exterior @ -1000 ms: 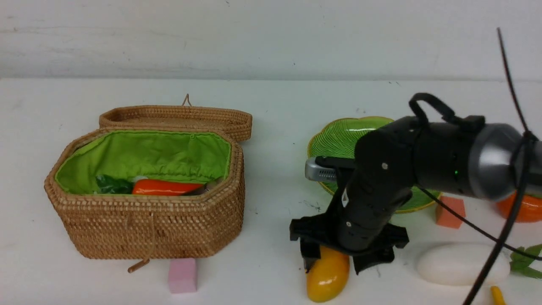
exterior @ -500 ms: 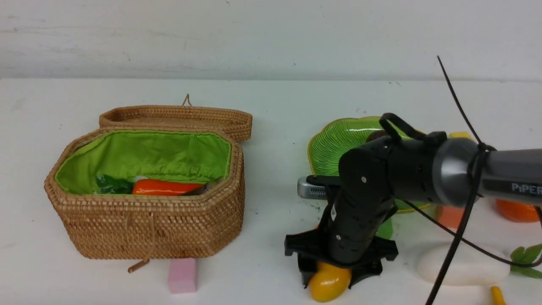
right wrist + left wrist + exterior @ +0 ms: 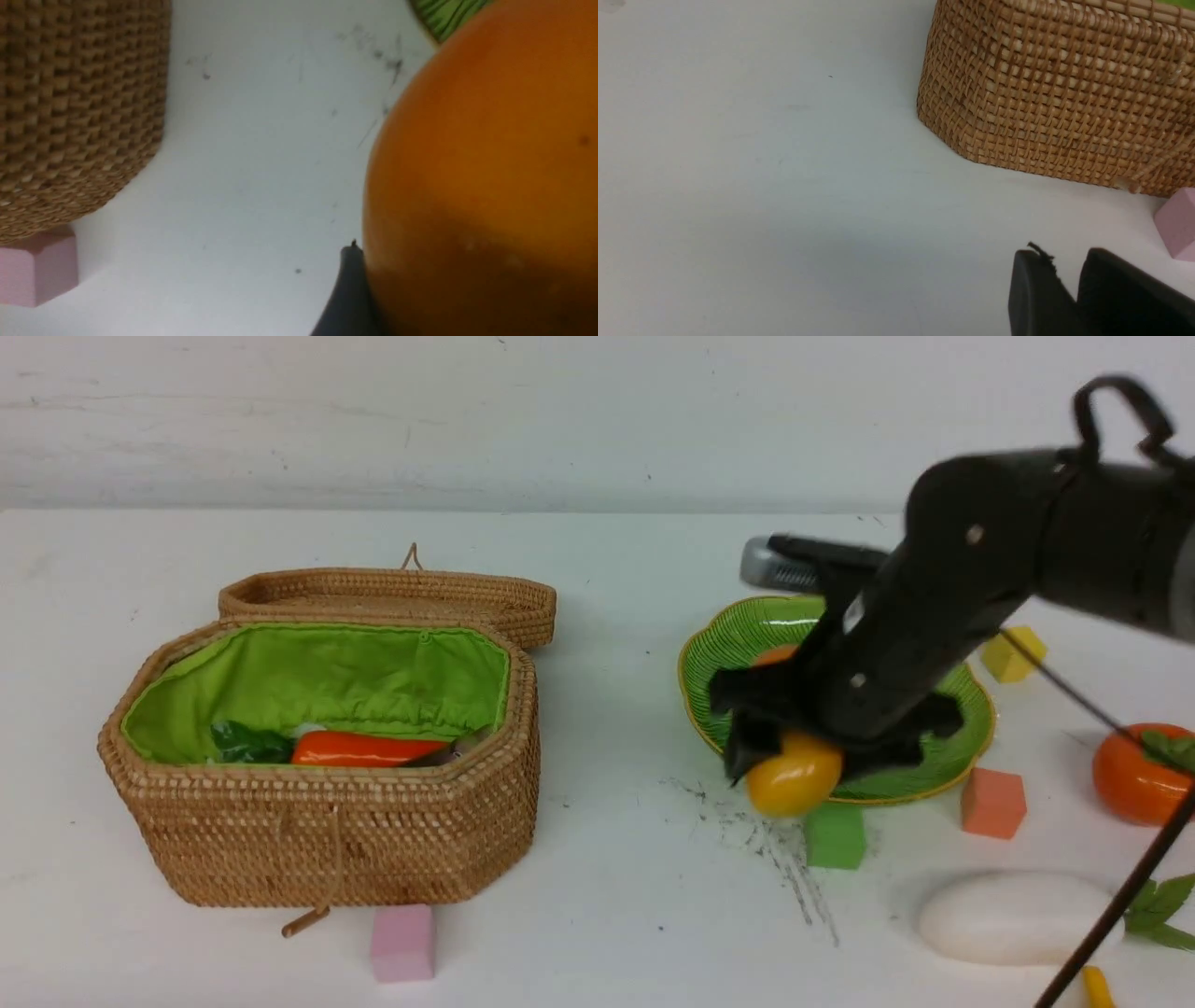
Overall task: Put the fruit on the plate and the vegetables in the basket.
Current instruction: Use the right arm to grab a mango and put it into the right plate
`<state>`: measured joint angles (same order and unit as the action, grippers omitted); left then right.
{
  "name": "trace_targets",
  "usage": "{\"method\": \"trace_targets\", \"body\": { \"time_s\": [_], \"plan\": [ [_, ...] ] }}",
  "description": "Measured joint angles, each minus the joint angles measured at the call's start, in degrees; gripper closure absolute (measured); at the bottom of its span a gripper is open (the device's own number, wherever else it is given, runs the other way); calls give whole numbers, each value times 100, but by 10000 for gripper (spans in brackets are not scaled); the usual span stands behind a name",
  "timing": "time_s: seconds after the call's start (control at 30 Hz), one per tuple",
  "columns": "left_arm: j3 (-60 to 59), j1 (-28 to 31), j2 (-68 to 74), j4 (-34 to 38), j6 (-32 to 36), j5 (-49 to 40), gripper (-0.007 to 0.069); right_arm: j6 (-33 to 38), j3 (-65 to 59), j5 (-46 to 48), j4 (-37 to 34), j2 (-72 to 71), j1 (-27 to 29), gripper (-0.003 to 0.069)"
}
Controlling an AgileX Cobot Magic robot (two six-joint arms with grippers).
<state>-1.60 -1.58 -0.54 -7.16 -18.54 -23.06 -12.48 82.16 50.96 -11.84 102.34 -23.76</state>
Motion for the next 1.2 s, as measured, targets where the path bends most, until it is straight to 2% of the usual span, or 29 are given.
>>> {"method": "trace_targets", "body": {
  "time_s": [0.13,0.3,0.53,0.87,1.03,1.2],
  "plan": [
    [0,0,0,0,0,0,481,1062,448,76,5,267,498,88],
    [0,0,0,0,0,0,480,1574,735,-167,5,693,705,88],
    [0,0,0,0,0,0,475,1760,1141,-848,-55,1435,693,88],
    [0,0,0,0,0,1,465,1705,1482,-985,-408,1956,693,88],
    [0,0,0,0,0,1,459,1441,1520,-917,-429,1956,693,-9],
    [0,0,0,0,0,1,456,1391,1531,-596,-424,1936,693,-13]
  ]
}}
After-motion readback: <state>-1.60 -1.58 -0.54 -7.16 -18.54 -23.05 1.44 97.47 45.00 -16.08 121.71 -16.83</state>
